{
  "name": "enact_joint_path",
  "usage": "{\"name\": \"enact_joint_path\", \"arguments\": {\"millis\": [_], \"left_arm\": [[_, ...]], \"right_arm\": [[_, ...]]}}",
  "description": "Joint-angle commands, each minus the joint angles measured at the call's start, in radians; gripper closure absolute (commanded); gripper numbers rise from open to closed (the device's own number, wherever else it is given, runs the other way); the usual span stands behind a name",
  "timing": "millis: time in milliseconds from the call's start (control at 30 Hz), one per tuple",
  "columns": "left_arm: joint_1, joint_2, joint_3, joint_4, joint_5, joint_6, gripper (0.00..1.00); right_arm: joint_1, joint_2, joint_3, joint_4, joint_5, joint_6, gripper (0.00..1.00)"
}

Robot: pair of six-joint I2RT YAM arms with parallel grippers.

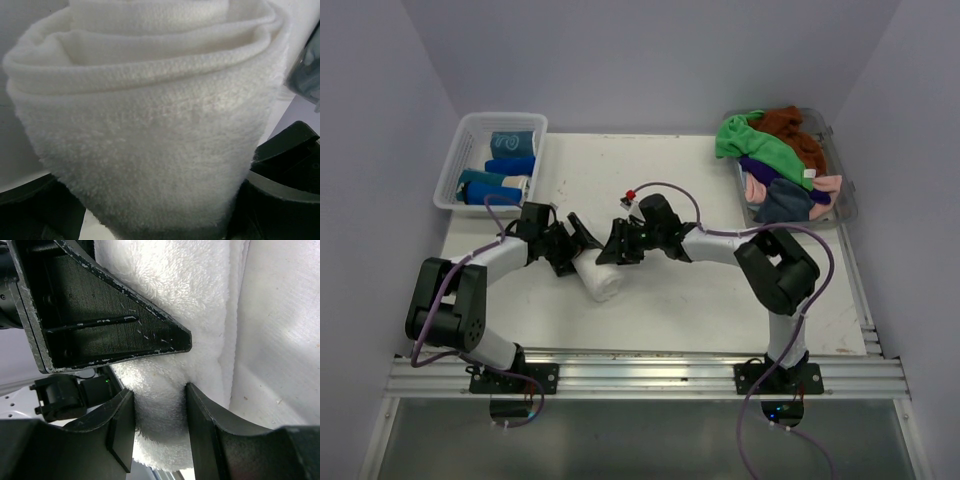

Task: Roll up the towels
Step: Roll the towel

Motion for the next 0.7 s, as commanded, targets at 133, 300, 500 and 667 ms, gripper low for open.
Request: {"name": "enact_joint_path", "arguments": {"millis": [133, 300, 500, 667], "left_arm": [[0.0, -0.014, 0.032, -0.024, -0.024, 0.037, 0.06], [0.0, -0.009, 0.033, -0.019, -0.013, 0.042, 0.02], [0.0, -0.009, 0.03, -0.008, -0.005, 0.045, 0.01], [0.0, -0.006, 0.032, -0.007, -0.005, 0.043, 0.05]], "right_arm": [[-0.059, 0.063, -0.073, 0.208, -0.105, 0.192, 0.57], [-0.065, 0.086, -0.09, 0.271, -0.139, 0.243, 0.57], [-0.073, 0.089, -0.096, 0.294, -0.154, 0.263, 0.57], [-0.076, 0.121, -0.112, 0.381, -0.195, 0.327, 0.57]]}}
